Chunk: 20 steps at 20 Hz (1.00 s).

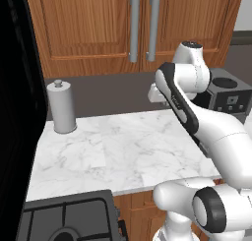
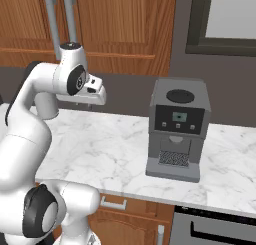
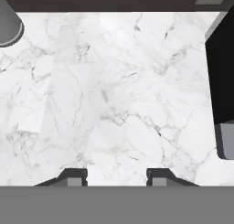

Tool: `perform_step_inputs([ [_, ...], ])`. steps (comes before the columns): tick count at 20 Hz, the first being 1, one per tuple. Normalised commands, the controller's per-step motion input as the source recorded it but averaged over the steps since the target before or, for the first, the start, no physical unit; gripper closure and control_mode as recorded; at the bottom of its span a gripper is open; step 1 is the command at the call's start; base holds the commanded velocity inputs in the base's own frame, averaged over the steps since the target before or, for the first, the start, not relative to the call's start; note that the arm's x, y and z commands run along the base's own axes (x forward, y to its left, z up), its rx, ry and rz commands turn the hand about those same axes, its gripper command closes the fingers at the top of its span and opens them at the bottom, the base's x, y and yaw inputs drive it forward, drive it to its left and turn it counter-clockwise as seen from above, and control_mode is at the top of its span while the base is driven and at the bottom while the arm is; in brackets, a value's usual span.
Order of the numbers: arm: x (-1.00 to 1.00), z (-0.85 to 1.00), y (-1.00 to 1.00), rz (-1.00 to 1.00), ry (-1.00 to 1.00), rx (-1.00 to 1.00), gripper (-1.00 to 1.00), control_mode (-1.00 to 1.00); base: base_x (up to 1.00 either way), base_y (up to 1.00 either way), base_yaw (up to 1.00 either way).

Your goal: Move the shaker and shaker from the cabinet to the dining counter.

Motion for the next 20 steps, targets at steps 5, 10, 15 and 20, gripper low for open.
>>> perform_step_inputs([
  [5, -0.05, 0.18, 0.07, 0.0, -0.11, 0.0, -1.0, -1.0, 0.0, 0.0, 0.0],
  [10, -0.09, 0.74, 0.03, 0.0, -0.46, 0.0, -1.0, -1.0, 0.0, 0.0, 0.0],
  [15, 0.0, 0.88, 0.05, 0.0, -0.54, 0.0, -1.0, -1.0, 0.0, 0.0, 0.0],
  [20, 0.0, 0.82, 0.32, -0.03, -0.47, 0.0, -1.0, -1.0, 0.0, 0.0, 0.0],
])
